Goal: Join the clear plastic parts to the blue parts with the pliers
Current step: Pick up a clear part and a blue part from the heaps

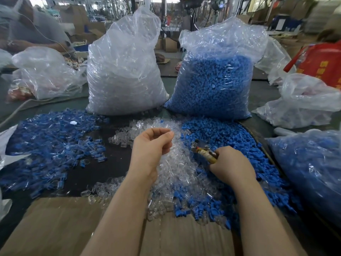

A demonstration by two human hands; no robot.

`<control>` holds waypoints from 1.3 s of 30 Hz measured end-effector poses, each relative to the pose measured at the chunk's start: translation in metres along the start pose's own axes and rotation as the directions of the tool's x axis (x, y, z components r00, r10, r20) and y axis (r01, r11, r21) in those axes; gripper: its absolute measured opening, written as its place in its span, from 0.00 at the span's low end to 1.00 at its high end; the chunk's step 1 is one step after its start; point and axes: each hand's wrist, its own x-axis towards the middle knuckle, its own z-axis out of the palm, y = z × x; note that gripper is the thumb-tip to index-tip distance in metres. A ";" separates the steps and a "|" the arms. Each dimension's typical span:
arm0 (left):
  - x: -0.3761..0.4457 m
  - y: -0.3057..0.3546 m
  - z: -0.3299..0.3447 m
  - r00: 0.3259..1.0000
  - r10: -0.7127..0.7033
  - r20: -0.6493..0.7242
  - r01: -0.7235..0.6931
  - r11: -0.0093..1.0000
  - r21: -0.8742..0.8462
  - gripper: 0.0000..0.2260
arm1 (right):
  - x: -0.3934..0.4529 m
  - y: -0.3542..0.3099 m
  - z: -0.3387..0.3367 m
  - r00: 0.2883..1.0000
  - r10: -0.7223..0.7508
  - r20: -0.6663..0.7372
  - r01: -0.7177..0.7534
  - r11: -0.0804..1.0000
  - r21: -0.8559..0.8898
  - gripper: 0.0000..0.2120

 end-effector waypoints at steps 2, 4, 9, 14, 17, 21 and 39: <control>-0.001 0.000 0.000 1.000 0.006 0.012 -0.006 1.000 0.014 0.03 | -0.001 -0.002 0.002 1.000 0.002 -0.013 -0.002 1.000 0.001 0.06; -0.003 -0.001 0.001 1.000 0.011 0.025 -0.011 0.999 0.035 0.03 | -0.002 -0.001 0.003 1.000 0.000 -0.025 0.000 1.000 0.012 0.06; -0.005 -0.001 0.003 0.999 0.003 0.036 -0.005 0.999 0.052 0.03 | 0.000 0.002 0.001 0.998 -0.028 -0.051 0.033 0.995 0.092 0.09; -0.010 -0.002 0.012 0.995 -0.032 0.092 0.031 0.999 0.009 0.04 | -0.005 -0.004 -0.010 0.978 -0.123 -0.167 0.192 0.839 0.510 0.09; -0.014 -0.004 0.019 0.993 -0.033 0.112 0.031 0.999 0.021 0.05 | -0.012 -0.017 -0.013 0.958 -0.183 -0.223 0.281 0.760 0.586 0.08; -0.016 -0.004 0.023 0.994 -0.016 0.109 0.008 0.997 0.071 0.05 | -0.013 -0.029 -0.011 0.943 -0.219 -0.251 0.325 0.770 0.549 0.07; -0.019 0.001 0.021 0.997 0.002 0.075 0.001 0.999 -0.037 0.05 | -0.019 -0.038 -0.001 0.929 -0.215 -0.302 0.370 0.510 0.776 0.12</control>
